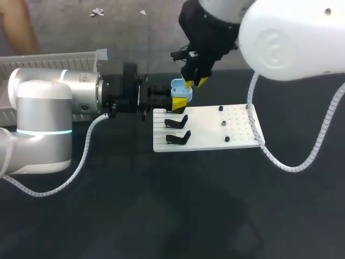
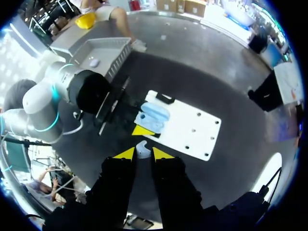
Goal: Pick up each earbud case from the left stands, insert the matching earbuds, close the lid, and place the case in the box.
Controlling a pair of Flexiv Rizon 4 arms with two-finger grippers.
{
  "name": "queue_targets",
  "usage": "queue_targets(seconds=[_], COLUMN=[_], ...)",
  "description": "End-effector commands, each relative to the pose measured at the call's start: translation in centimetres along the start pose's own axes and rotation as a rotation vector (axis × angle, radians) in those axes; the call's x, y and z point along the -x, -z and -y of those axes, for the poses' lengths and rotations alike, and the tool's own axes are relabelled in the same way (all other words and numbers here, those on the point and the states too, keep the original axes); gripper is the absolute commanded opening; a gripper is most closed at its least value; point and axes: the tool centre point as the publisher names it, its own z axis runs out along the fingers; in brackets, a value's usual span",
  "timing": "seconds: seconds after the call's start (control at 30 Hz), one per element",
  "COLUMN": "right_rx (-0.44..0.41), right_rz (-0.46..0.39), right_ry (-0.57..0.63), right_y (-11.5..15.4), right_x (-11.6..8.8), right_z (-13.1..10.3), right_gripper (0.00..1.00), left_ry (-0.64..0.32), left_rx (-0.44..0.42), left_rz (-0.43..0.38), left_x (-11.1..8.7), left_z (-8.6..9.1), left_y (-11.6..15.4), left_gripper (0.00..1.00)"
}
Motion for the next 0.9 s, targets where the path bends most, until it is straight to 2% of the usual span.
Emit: queue_targets(seconds=[0.03, 0.43, 0.9], right_rx=[-0.013, -0.056, -0.070], right_rz=[0.005, 0.103, 0.096], right_ry=[0.016, 0.048, 0.042], right_y=[-0.6, -2.1, -3.1], right_x=[0.9, 2.1, 2.5], right_z=[-0.7, -1.5, -1.1], right_gripper=[0.00, 0.00, 0.00], left_ry=[-0.004, -0.004, -0.004], left_rx=[0.008, 0.008, 0.008], left_rz=[0.003, 0.003, 0.003], left_x=[-0.1, -0.1, -0.1], left_z=[0.2, 0.2, 0.2], left_y=[-0.1, -0.1, -0.1], left_gripper=[0.00, 0.00, 0.00])
